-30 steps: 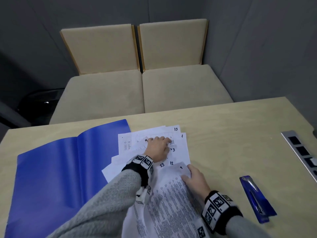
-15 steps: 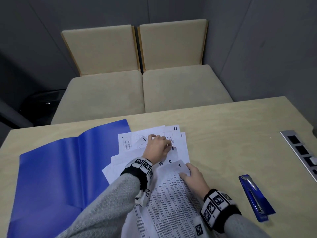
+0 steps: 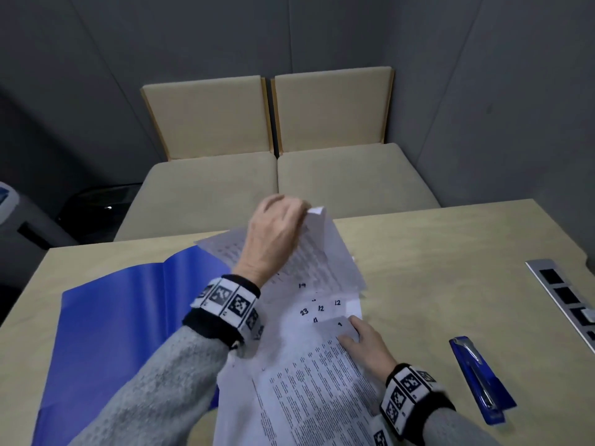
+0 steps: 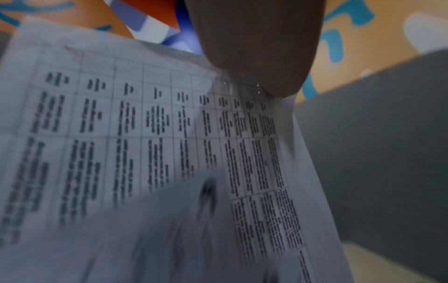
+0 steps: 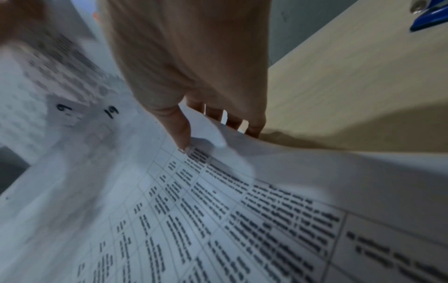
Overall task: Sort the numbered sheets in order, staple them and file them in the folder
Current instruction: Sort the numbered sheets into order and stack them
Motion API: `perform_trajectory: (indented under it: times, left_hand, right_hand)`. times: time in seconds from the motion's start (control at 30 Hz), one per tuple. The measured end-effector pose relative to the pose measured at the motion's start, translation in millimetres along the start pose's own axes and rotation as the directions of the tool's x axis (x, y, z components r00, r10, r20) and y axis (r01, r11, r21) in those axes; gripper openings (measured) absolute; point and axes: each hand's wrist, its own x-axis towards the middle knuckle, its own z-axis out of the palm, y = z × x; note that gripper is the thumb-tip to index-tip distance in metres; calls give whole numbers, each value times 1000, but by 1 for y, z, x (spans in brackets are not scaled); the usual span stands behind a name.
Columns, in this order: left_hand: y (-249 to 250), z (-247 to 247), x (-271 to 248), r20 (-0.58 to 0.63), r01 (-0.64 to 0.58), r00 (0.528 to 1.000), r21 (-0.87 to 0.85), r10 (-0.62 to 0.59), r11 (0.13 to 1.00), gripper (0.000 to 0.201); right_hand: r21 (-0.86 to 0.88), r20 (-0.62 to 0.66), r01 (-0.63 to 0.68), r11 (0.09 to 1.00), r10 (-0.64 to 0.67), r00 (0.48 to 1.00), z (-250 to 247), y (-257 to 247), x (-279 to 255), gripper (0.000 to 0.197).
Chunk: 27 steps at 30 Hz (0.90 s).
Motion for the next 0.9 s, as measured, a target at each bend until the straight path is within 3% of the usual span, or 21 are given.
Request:
perform_trajectory:
  times: [0.13,0.23,0.33,0.43,0.5,0.57,0.7,0.77,0.8,0.9]
  left_hand:
    - [-7,-62,52,-188,-24,982,28,29,999,7]
    - [-14,-97,80,-285,67,954,-83,-88,994,10]
    - [-35,-114,89,-128,225,955,-270,-266,936,15]
    - [-56,-109,88,227,293,945,-256,-237,921,9]
    - [-61,-98,83,463,362,859,-242,-221,900,7]
    - [-59,-85,75,614,445,766,-296,-188,845,9]
    - [-49,-66,64,794,636,577,-293,-189,714,19]
    - [-46,-56,59,866,737,474,-293,-157,609,19]
    - [-45,-51,57,885,766,447,-304,-130,566,19]
    - [-41,-39,50,910,833,403,-319,-101,453,28]
  right_hand:
    - [18,-13,-33,999,34,999,-4,-1,-2,51]
    - [122,-1,-6,993,7,1000,-14,9,1,59]
    - [293,104,8,956,-41,994,-31,-18,-15,42]
    - [400,220,48,915,-147,964,-51,-62,-37,23]
    - [375,239,147,915,-250,938,-62,-87,-47,15]
    - [342,195,240,909,-318,928,-69,-110,-51,11]
    - [398,-28,393,829,-417,908,-69,-144,-47,14]
    - [260,-107,464,847,-452,886,-64,-153,-37,18]
    - [190,-112,485,854,-471,875,-59,-156,-31,19]
    - [204,-180,473,857,-443,878,-45,-164,-14,8]
